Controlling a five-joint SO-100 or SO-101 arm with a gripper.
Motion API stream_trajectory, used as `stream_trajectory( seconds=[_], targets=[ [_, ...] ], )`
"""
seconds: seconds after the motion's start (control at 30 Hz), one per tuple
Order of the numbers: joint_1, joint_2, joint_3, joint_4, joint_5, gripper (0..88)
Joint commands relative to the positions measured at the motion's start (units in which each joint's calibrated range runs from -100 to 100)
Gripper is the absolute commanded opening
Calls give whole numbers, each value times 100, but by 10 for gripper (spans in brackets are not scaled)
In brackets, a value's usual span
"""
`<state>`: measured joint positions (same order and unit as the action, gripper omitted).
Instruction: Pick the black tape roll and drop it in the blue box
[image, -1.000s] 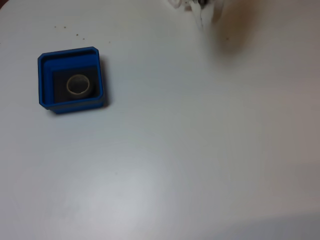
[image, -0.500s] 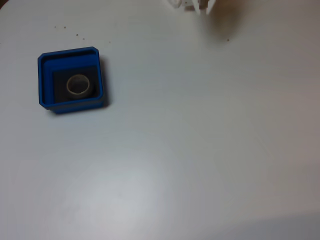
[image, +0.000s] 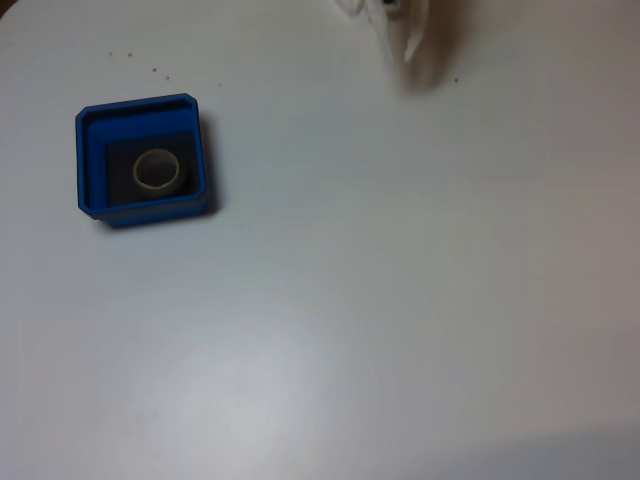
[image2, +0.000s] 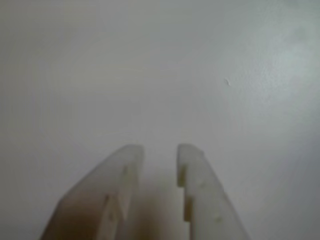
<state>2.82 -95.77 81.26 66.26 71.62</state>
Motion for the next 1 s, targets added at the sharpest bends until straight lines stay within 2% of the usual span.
stream_trajectory(
  seconds=[0.0, 0.07, 0.17, 0.37, 0.83, 0.97],
  targets=[
    [-4, -348, 176, -74, 35, 6],
    [-4, -348, 320, -83, 166, 6],
    [-4, -348, 706, -355, 657, 6],
    [45, -340, 1874, -1989, 1550, 6],
    [26, -348, 1847, -4505, 1638, 6],
    [26, -348, 1839, -4901, 1909, 6]
  ],
)
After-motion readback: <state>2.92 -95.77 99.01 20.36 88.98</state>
